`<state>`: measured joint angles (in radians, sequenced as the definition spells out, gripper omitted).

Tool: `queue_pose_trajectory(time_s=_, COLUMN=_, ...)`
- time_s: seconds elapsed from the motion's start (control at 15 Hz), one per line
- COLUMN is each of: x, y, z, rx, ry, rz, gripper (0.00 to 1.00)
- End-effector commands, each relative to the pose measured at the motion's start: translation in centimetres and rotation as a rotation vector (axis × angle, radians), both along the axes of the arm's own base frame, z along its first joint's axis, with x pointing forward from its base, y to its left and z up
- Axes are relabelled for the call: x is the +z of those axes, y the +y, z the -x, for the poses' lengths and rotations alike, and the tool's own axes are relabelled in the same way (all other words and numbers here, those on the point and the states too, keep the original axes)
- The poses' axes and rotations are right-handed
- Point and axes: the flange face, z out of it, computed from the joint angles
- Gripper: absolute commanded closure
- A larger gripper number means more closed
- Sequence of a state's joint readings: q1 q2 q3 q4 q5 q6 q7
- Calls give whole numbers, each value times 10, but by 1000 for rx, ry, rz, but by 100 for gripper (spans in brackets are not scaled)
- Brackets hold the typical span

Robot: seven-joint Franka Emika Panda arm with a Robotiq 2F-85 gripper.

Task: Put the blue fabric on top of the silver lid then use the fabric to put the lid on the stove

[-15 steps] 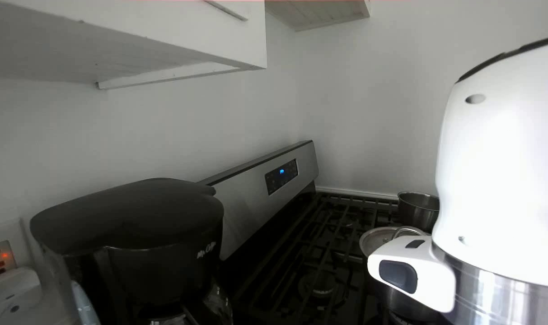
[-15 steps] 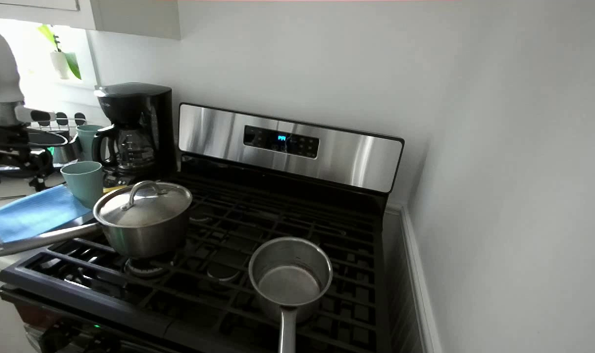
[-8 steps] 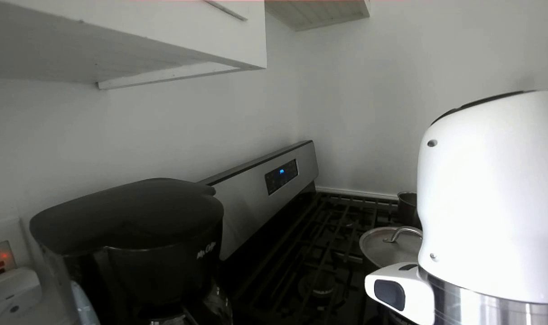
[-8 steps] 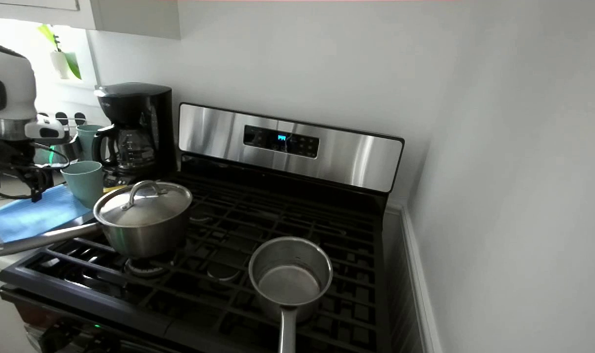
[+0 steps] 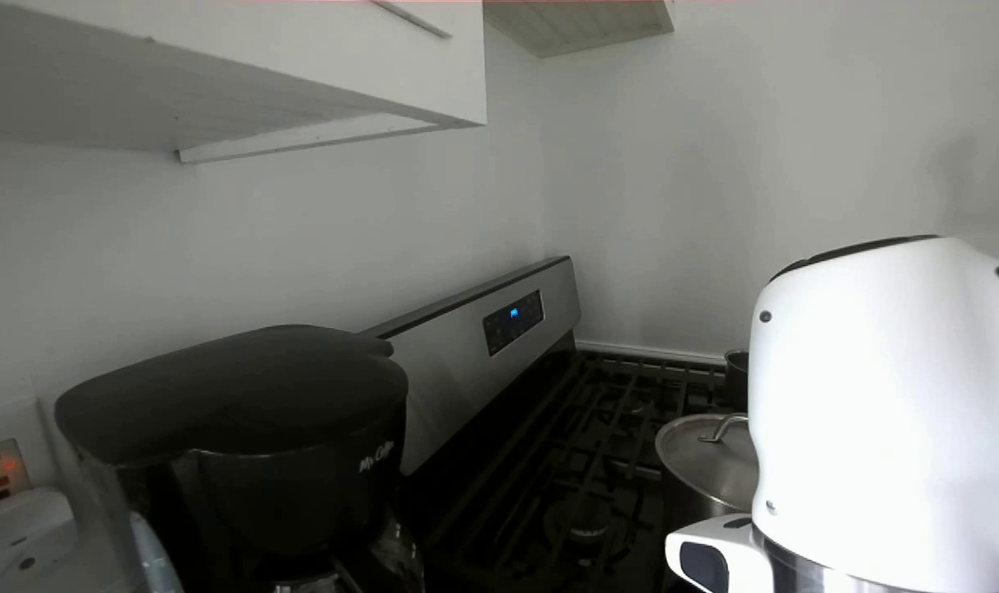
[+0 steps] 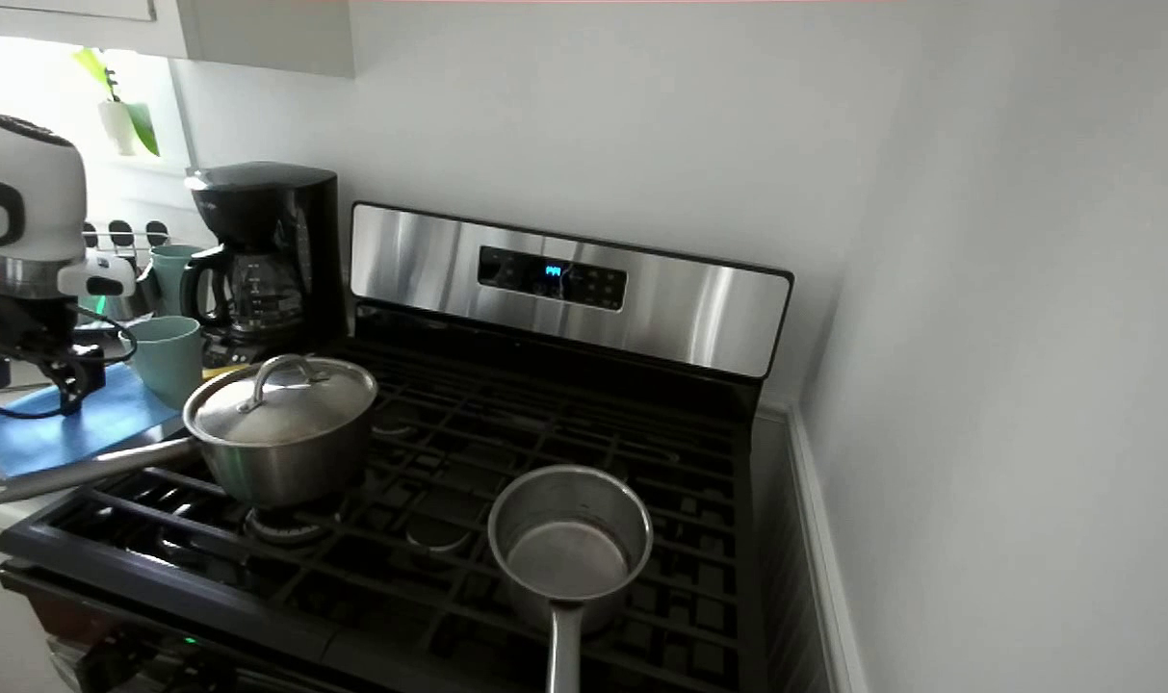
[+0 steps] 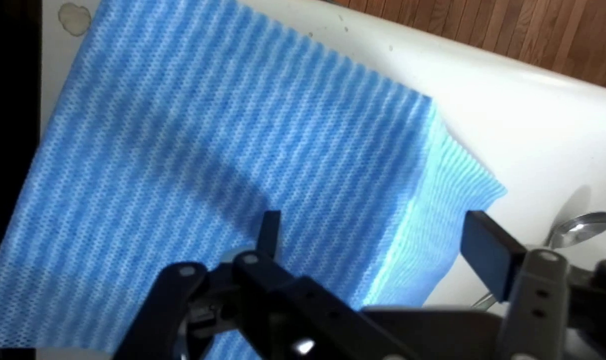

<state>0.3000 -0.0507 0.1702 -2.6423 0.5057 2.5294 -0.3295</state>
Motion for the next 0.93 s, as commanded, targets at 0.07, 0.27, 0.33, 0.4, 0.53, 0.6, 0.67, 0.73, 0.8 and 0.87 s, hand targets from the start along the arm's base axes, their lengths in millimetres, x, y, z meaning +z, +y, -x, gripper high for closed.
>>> queue_pose_trajectory(time_s=0.07, x=-9, y=-4, z=-4, rx=-25, ry=-16, rz=-17, gripper=47)
queue_pose_trajectory(time_s=0.27, x=-6, y=-8, z=-6, rx=-29, ry=-25, rz=-8, gripper=68)
queue_pose_trajectory(time_s=0.33, x=-5, y=-9, z=-6, rx=-30, ry=-28, rz=-6, gripper=74)
queue_pose_trajectory(time_s=0.4, x=-4, y=-10, z=-7, rx=-32, ry=-30, rz=-4, gripper=82)
queue_pose_trajectory(time_s=0.53, x=-3, y=-12, z=-8, rx=-36, ry=-30, rz=-2, gripper=95)
queue_pose_trajectory(time_s=0.6, x=-2, y=-13, z=-8, rx=-37, ry=-30, rz=-1, gripper=99)
queue_pose_trajectory(time_s=0.67, x=0, y=-14, z=-8, rx=-37, ry=-33, rz=-3, gripper=100)
queue_pose_trajectory(time_s=0.73, x=3, y=-13, z=-8, rx=-35, ry=-36, rz=-7, gripper=100)
queue_pose_trajectory(time_s=0.8, x=6, y=-14, z=-8, rx=-32, ry=-40, rz=-10, gripper=100)
queue_pose_trajectory(time_s=0.87, x=11, y=-14, z=-8, rx=-28, ry=-48, rz=-14, gripper=100)
